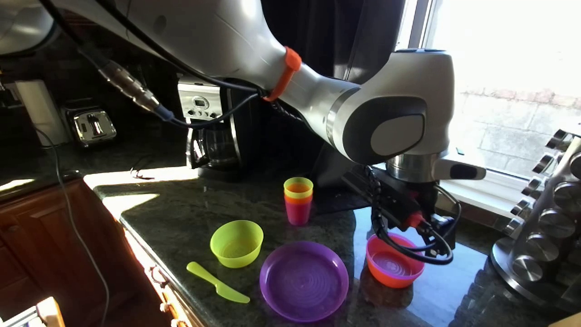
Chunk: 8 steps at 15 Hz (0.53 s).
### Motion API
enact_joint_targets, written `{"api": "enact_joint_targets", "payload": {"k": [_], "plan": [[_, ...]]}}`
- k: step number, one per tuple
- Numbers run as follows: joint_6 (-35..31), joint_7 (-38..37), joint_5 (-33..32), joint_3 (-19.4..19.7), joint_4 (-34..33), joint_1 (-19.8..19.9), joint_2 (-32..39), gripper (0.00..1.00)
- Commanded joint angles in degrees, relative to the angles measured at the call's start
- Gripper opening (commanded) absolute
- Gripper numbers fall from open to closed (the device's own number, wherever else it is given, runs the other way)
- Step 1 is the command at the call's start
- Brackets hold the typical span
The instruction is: Stack the green and the orange cups into the purple cup and stack the bowls on top of each other
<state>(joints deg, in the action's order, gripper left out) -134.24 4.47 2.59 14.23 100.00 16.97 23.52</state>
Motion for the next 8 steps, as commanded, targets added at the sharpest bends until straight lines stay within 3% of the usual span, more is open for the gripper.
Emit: {"api": "enact_joint_targets", "payload": {"k": [1,8], "plan": [[3.5,-3.4,-0.5,0.9,2.0,1.1,-0.9,1.00],[6.6,-5.6,2.1,0.6,1.0,2.8,1.2,1.00]]}}
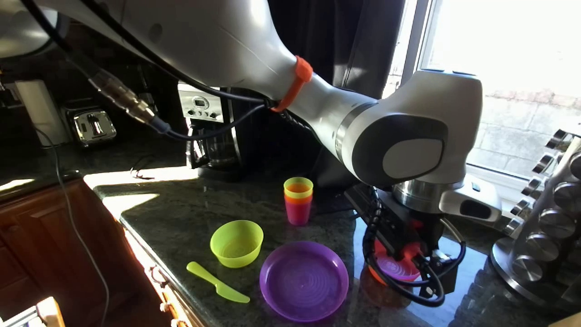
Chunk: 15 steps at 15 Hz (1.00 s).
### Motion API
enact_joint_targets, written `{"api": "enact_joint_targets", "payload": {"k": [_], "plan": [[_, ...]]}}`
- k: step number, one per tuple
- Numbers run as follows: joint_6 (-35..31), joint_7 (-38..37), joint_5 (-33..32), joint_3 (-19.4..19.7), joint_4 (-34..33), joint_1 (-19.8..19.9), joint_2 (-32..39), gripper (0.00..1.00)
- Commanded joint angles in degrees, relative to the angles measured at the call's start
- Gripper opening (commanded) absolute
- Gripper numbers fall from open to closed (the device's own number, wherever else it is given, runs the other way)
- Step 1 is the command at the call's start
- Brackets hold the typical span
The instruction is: Stack the green and the orange cups into the purple cup and stack the bowls on top of each other
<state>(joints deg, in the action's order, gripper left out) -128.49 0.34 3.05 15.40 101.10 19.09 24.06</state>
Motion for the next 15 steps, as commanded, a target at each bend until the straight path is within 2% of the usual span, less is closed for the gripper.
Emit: {"api": "enact_joint_targets", "payload": {"k": [1,10,11,12,13,15], "plan": [[0.7,-1.8,2.2,-0.8,-0.2,0.8,1.1,1.00],[0.0,-4.4,6.8,-1.6,-2.2,1.1,5.0,0.98],[0.0,-4.7,7.1,-1.6,-2.4,1.1,5.2,0.83],[0.0,-4.9,7.4,-1.6,-2.7,1.1,5.5,0.73],[0.1,-5.0,7.6,-1.6,-2.9,1.2,5.7,0.71],[0.0,-5.4,8.0,-1.6,-3.2,1.1,6.1,0.55]]}}
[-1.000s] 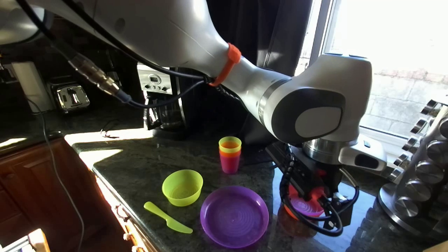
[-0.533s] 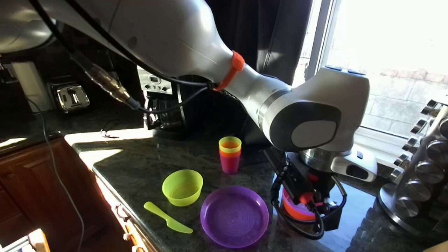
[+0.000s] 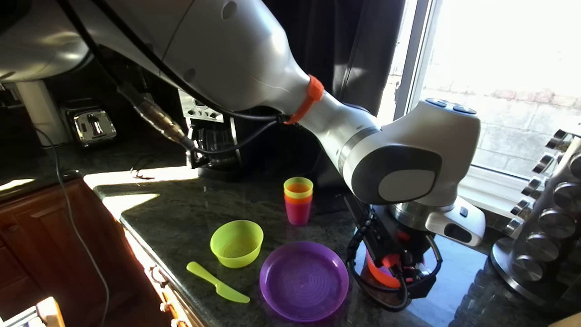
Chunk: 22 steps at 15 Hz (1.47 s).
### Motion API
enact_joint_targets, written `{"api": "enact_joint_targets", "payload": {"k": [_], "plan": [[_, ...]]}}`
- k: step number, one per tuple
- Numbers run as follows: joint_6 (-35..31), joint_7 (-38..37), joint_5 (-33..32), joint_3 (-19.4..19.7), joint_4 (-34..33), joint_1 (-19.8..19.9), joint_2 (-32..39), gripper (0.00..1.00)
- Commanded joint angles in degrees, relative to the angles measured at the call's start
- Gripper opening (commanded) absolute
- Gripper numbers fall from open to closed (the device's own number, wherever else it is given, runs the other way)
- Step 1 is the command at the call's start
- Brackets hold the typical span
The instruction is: Stack the green and the orange cups into the purple cup and stack the bowls on top of each other
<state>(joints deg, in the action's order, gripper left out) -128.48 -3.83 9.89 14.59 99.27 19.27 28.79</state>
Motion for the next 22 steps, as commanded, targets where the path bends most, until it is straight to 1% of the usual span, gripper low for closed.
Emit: {"api": "enact_joint_targets", "payload": {"k": [1,2,7,8,10,11,14,18,22], "plan": [[0.0,-1.5,1.2,-0.8,-1.6,0.9,1.5,0.47],[0.0,-1.6,1.3,-0.8,-1.7,1.0,1.6,0.38],[0.0,-2.7,2.0,-0.8,-2.1,1.3,1.9,0.02],[0.0,-2.7,2.3,-0.8,-2.2,1.5,1.7,0.00],[0.1,-2.0,2.3,-0.7,-1.5,1.7,0.2,0.00],[0.1,-1.6,2.4,-0.7,-1.2,1.9,-0.6,0.02],[0.6,2.8,3.5,-1.7,1.8,2.8,-4.9,0.01],[2.1,15.1,5.2,-3.5,7.9,4.0,-12.0,0.01],[6.8,26.3,5.5,-3.7,14.2,3.5,-19.0,0.01]]}}
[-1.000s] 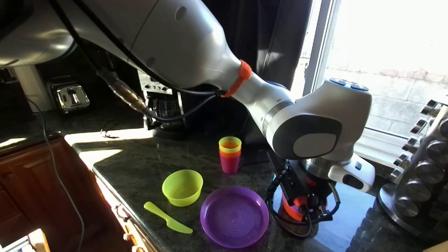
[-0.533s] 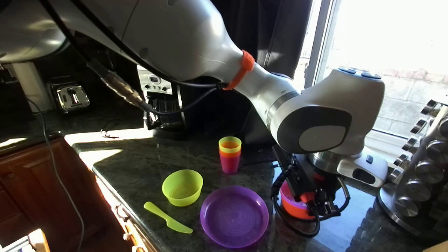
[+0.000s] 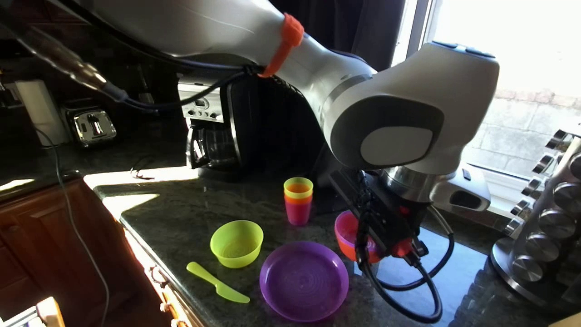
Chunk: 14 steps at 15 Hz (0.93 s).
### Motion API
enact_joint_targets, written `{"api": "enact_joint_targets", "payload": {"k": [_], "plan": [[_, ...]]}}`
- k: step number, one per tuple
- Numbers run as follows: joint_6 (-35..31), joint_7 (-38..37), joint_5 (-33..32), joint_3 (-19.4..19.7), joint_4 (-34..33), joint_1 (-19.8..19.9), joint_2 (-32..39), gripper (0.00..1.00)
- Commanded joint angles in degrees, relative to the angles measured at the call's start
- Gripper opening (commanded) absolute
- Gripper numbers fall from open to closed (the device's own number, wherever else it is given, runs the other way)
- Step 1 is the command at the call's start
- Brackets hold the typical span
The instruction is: Stack the green and the orange cups into the purple cup and stack the bowls on top of each other
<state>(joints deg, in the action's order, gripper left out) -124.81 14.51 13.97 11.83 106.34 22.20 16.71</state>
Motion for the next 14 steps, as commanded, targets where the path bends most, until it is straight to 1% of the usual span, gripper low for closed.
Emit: {"api": "enact_joint_targets", "payload": {"k": [1,3,6,10,14], "plan": [[5.3,10.1,1.4,-0.9,8.5,0.1,-8.6,0.01],[9.2,13.3,0.8,-0.7,11.1,-1.1,-11.4,0.01],[12.5,16.2,-0.3,-0.6,15.1,-3.3,-15.2,0.01],[11.8,17.2,-1.6,-1.2,20.4,-6.8,-18.5,0.01],[10.5,15.2,-3.4,-2.3,24.0,-10.1,-19.9,0.01]]}}
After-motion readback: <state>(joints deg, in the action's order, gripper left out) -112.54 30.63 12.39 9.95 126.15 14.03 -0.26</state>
